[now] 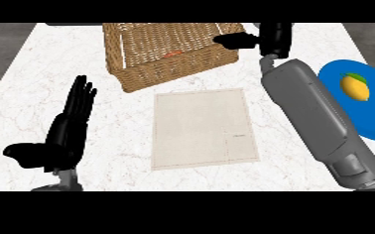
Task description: Pick the squash from the placemat and place it in the basket
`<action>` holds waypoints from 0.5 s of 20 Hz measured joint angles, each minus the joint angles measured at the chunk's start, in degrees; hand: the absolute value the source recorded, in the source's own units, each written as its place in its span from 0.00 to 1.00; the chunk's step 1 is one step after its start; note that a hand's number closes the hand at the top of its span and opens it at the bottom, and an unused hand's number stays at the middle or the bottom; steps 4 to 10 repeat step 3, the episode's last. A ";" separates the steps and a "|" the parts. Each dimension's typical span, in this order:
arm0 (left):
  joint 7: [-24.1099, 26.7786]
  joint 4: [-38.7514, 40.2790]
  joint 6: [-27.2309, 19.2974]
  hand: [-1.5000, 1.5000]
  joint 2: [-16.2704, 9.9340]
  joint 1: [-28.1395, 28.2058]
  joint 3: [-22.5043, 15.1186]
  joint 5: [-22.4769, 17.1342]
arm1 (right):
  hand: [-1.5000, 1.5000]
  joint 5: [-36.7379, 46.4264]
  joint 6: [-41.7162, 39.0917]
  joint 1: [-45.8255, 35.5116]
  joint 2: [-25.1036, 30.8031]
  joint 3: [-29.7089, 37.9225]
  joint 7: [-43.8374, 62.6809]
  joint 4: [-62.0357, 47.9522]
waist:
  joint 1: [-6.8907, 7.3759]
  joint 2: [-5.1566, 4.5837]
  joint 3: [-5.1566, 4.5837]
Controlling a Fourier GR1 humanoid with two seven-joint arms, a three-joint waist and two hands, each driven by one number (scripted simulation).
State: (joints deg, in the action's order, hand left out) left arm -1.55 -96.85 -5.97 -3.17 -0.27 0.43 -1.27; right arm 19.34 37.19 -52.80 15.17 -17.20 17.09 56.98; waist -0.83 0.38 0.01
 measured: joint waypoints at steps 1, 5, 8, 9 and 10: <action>0.36 0.44 -0.11 0.50 0.20 -0.09 -0.20 0.29 | 0.00 -1.46 -1.60 1.23 1.36 1.09 -0.87 2.16 | 0.00 -0.03 0.00; 0.06 0.42 0.01 0.50 0.01 -0.40 0.19 0.00 | 0.00 -3.65 -4.11 3.70 2.78 2.78 -2.12 5.96 | 0.16 -0.10 0.01; 0.06 0.42 0.01 0.50 0.01 -0.40 0.19 0.00 | 0.00 -3.65 -4.11 3.70 2.78 2.78 -2.12 5.96 | 0.16 -0.10 0.01; 0.06 0.42 0.01 0.50 0.01 -0.40 0.19 0.00 | 0.00 -3.65 -4.11 3.70 2.78 2.78 -2.12 5.96 | 0.16 -0.10 0.01; 0.06 0.42 0.01 0.50 0.01 -0.40 0.19 0.00 | 0.00 -3.65 -4.11 3.70 2.78 2.78 -2.12 5.96 | 0.16 -0.10 0.01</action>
